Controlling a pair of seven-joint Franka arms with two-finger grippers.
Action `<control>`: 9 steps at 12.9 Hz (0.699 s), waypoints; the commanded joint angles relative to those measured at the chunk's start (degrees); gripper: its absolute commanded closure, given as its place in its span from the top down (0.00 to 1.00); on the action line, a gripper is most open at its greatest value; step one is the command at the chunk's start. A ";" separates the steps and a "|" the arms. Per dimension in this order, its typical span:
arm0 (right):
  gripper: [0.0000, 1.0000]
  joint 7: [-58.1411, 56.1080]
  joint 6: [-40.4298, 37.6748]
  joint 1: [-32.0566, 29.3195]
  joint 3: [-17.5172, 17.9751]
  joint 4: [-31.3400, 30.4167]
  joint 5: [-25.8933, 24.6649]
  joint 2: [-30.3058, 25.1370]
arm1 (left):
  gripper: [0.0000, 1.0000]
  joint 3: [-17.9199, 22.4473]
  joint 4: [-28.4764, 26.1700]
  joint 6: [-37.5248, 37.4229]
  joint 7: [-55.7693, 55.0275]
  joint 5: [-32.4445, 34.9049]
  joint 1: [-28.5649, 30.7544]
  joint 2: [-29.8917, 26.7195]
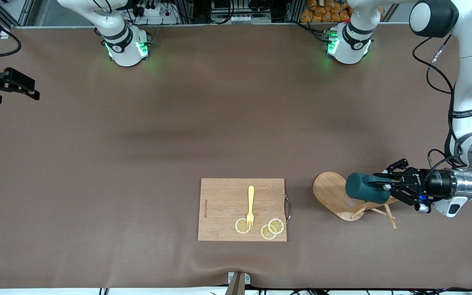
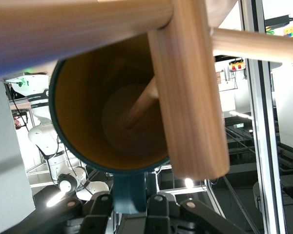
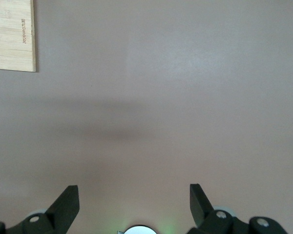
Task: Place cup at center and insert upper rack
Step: 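Slide the mug opening onto a mug tree peg with the left gripper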
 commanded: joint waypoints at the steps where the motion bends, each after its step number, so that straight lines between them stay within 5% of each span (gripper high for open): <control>1: 1.00 0.93 -0.66 0.40 -0.26 0.48 -0.61 -0.50 | 0.00 -0.40 0.75 -1.30 0.98 -1.69 0.65 1.27; 9: 1.00 0.93 -0.66 0.58 -0.17 0.48 -0.61 -0.50 | 0.04 -0.40 0.74 -1.48 1.07 -2.22 0.65 2.33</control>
